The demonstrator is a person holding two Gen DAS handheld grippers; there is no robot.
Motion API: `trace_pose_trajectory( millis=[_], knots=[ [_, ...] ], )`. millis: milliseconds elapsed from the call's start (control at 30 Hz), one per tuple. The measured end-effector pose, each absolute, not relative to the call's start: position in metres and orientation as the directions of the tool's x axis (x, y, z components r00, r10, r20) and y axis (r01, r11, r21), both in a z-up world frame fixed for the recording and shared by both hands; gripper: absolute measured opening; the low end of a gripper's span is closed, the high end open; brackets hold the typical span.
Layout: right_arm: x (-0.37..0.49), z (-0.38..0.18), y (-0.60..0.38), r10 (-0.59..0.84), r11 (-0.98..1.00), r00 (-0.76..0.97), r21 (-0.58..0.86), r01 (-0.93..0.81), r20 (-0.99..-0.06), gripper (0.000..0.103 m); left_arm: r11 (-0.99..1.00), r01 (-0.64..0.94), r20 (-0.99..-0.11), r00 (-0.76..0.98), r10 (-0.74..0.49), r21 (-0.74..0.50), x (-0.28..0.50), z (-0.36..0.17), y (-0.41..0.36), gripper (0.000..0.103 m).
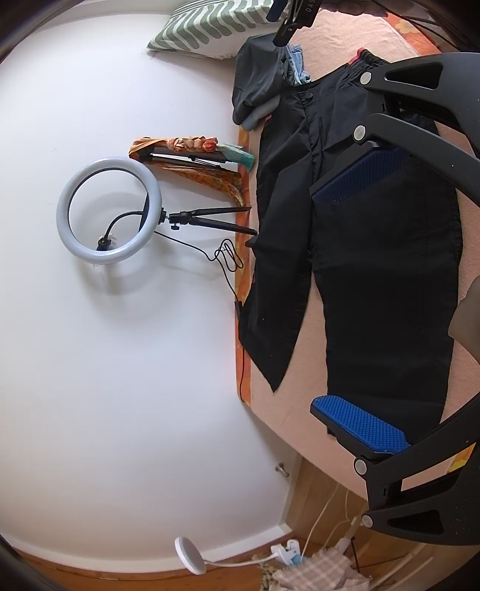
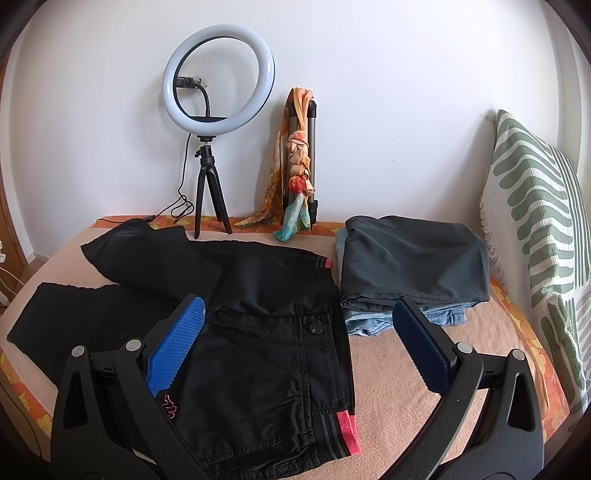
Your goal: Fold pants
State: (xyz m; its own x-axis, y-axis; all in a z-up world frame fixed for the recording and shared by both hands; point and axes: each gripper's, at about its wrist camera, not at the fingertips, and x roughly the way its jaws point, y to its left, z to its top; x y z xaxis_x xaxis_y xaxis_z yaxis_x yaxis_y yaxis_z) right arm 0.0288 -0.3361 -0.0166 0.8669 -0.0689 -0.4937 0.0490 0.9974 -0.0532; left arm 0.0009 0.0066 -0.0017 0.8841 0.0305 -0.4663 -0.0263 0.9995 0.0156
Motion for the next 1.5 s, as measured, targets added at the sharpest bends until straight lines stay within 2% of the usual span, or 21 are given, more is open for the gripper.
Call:
trace_pose_trajectory(
  millis=[1500],
  knots=[
    [0.033,-0.023,-0.339,-0.044,0.999,0.859,-0.025,0.036,-0.511,0.103,0.999,-0.037,-0.492,0.87,0.047,0.03,0.011,-0.003,0.006,0.103]
  ],
)
